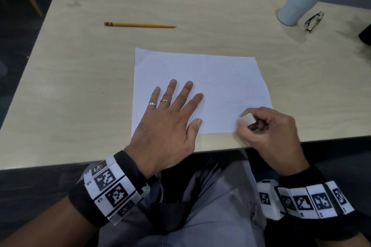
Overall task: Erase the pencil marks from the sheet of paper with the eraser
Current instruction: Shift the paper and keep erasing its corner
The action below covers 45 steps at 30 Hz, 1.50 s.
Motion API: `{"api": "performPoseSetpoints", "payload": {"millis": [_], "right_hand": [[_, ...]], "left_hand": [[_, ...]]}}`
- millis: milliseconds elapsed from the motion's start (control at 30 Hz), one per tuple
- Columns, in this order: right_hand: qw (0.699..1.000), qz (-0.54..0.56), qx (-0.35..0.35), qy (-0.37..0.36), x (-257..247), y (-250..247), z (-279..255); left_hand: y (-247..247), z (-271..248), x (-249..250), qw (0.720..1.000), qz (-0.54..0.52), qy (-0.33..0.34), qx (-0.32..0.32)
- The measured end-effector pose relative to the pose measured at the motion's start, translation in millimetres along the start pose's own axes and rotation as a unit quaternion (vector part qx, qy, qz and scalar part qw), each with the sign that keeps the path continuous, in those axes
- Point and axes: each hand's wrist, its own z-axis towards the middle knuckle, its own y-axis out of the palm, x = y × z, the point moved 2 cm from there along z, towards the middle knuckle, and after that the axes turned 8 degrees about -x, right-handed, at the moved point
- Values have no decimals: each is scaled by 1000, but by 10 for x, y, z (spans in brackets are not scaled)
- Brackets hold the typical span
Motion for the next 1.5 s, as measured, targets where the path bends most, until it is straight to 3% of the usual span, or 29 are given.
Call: {"api": "performPoseSetpoints", "payload": {"millis": [233, 400, 567, 733, 867, 1033, 1167, 1267, 1367, 1500], "right_hand": [[999, -18, -16, -37, -158, 139, -39], [996, 54, 32, 56, 57, -85, 66], [1000, 9, 7, -10, -144, 162, 88], [997, 35, 50, 37, 48, -8, 142], [1000, 7, 2, -12, -105, 166, 139], [998, 21, 47, 35, 74, -41, 167], [1000, -3, 13, -7, -11, 101, 117], [998, 18, 43, 35, 181, -44, 170], [985, 134, 93, 64, 303, -142, 214], [977, 168, 102, 81, 387, -145, 247]], "left_hand": [[-4, -3, 5, 1000, 1, -2, 5], [-1, -9, 8, 1000, 3, -2, 2], [-5, -8, 4, 1000, 5, -2, 3], [-6, -21, 7, 1000, 2, -2, 5], [-2, -4, 5, 1000, 2, -2, 9], [-5, -13, 2, 1000, 6, -2, 8], [3, -5, -4, 1000, 7, -2, 8], [0, -18, 0, 1000, 1, 1, 6], [-14, -14, 1, 1000, -4, 1, 3], [-68, 26, 185, 999, -2, -35, -22]]}}
